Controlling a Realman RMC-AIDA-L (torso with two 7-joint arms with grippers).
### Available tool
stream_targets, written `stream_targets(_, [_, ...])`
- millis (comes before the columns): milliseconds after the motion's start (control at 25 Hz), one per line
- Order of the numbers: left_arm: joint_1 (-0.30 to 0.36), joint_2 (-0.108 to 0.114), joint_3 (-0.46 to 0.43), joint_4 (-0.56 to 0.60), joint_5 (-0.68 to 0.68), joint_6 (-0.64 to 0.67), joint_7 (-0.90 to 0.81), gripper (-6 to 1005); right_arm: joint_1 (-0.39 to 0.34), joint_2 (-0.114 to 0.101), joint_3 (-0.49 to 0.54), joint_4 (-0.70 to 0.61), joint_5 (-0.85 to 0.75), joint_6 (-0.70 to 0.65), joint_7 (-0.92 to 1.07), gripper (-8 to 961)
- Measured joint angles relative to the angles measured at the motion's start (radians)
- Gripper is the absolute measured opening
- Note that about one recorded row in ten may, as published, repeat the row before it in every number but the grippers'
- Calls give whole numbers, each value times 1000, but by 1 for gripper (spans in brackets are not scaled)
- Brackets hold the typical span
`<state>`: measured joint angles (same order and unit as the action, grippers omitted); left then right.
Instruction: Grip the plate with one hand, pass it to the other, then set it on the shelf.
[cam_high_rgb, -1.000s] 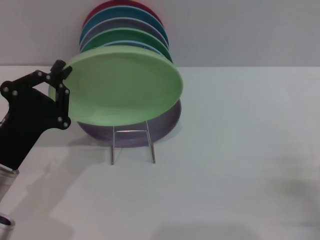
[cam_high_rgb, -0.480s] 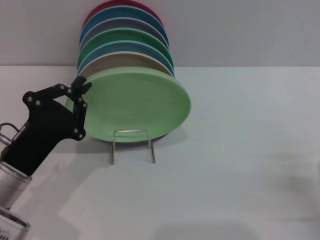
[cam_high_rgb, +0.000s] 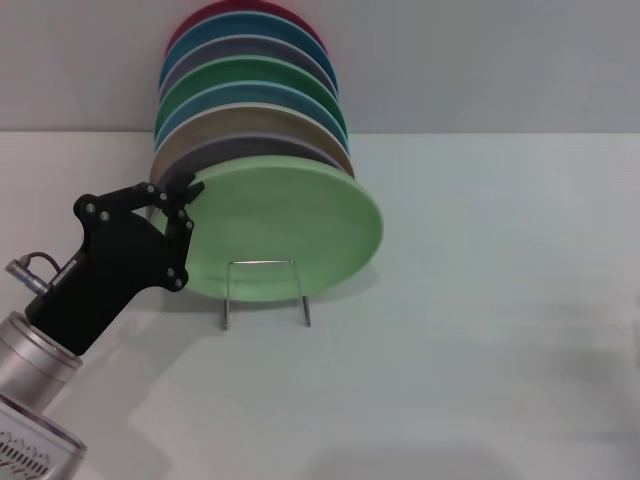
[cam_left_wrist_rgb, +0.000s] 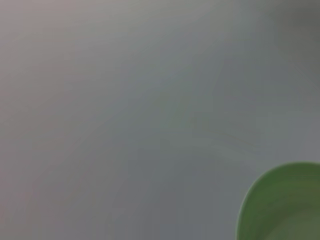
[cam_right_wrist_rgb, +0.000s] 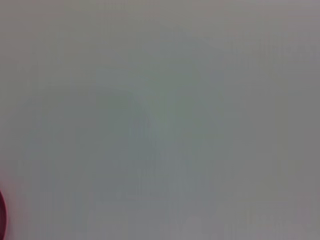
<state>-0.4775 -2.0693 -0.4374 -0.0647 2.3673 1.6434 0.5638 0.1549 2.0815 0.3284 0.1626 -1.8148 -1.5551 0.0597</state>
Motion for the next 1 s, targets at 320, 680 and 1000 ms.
stream_targets(320, [10,0,15,-4,0,-48,1,90,3,0,0,0,0,0,0,334])
stream_targets(680, [16,-1,11,-18,-2,-76,2,95,10,0,-5,0,0,8,0,333])
stream_targets(1000, [69,3,-56,-39,-10,72,26,318,18,0,-9,0,-4,18,-7,334])
